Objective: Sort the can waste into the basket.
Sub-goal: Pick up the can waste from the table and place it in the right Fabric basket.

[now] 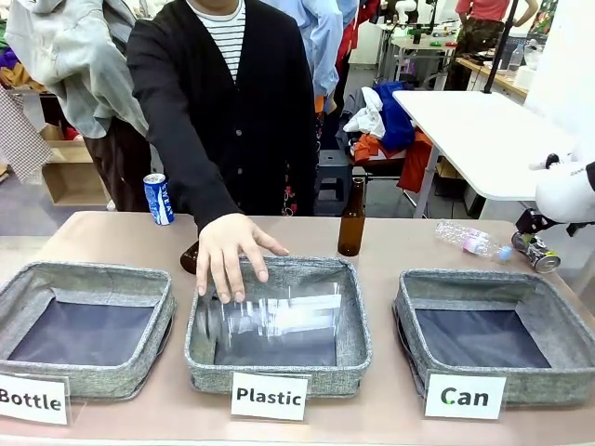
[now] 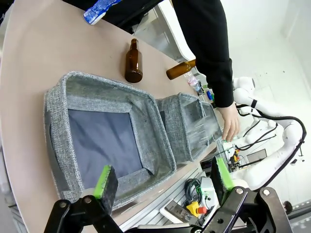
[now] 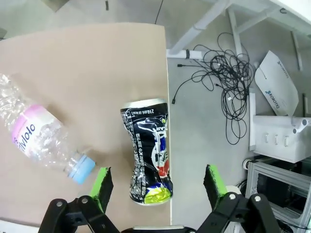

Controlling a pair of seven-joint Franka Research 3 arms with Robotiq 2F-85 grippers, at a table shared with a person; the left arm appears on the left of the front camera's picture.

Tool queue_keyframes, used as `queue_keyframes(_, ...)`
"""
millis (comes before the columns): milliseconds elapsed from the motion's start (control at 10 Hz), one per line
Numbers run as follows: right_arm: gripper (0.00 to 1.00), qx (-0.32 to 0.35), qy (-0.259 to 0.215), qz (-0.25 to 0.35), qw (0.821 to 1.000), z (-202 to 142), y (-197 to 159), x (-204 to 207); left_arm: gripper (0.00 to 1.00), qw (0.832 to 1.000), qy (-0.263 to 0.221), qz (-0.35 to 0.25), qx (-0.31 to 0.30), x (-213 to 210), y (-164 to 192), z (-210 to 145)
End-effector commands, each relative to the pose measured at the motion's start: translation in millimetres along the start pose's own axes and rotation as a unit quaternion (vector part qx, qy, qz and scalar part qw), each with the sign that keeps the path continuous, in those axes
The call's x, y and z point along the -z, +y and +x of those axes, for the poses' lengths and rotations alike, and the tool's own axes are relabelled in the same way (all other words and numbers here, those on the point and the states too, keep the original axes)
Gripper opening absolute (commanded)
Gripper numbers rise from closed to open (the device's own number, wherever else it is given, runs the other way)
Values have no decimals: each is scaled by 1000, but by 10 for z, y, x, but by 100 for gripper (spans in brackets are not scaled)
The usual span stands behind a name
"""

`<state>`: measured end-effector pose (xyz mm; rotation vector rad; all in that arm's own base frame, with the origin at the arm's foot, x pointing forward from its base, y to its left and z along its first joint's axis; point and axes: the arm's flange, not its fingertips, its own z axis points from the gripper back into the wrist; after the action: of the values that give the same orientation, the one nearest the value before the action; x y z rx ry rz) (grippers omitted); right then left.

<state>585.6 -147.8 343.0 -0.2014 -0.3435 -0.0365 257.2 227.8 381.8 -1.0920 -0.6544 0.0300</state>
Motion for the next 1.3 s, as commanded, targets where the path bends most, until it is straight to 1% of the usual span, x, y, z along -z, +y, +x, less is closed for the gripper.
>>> queue_keyframes(0, 100, 4, -3, -4, 1000, 100, 3, 43, 100, 1000, -9, -9, 12, 6, 13, 12)
queue_keyframes(600, 100, -4, 22, 5, 1000, 174, 47, 396, 100, 1000, -9, -9, 12, 6, 13, 12)
queue_keyframes(1100, 100, -5, 44, 11, 999, 201, 38, 563, 100, 1000, -9, -9, 12, 6, 13, 12)
queue_keyframes(1200, 91, -8, 44, 12, 999, 192, 48, 582, 100, 1000, -9, -9, 12, 6, 13, 12)
